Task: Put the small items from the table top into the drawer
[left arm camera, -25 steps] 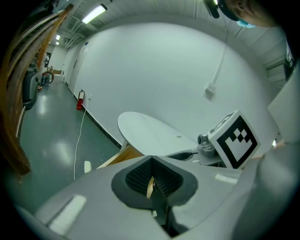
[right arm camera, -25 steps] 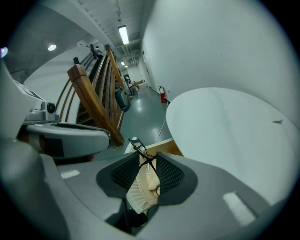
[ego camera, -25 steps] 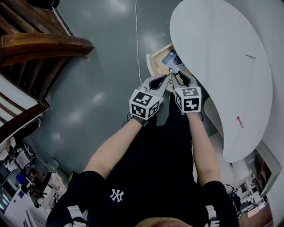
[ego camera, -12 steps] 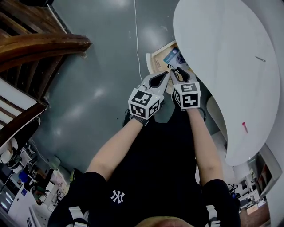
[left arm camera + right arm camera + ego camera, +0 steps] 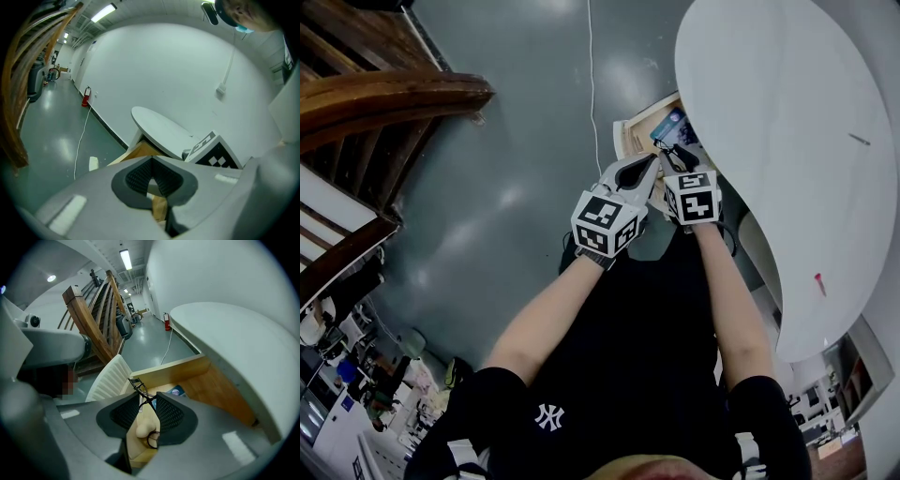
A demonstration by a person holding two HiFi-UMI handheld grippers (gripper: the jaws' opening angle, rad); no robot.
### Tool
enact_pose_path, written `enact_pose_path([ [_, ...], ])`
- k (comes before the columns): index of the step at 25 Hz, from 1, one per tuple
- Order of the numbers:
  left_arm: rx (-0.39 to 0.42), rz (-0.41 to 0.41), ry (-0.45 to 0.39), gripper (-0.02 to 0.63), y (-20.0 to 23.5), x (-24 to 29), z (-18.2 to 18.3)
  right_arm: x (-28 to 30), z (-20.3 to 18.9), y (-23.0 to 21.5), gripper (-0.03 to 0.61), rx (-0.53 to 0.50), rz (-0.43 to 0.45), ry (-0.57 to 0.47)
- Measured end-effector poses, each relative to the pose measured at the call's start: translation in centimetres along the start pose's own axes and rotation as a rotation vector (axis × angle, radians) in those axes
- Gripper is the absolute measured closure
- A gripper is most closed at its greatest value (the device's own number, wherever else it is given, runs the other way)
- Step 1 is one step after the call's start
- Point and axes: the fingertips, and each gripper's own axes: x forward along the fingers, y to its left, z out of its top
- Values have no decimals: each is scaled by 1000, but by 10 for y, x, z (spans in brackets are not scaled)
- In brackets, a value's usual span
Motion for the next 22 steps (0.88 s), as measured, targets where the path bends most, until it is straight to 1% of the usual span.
enact_pose_path([
  [6,2,19,-8,614,2,-2,3,7,-2,-1,416,1,11,4],
  [11,7,31,-7,614,1,-8,8,1,2,7,425,-17,27,8],
  [15,11,29,1,614,-12,-16,14,-20,5,11,434,-11,29,6],
  [22,44,-12,3,614,-52,-25,35,-78,20,19,477,3,18,-61],
])
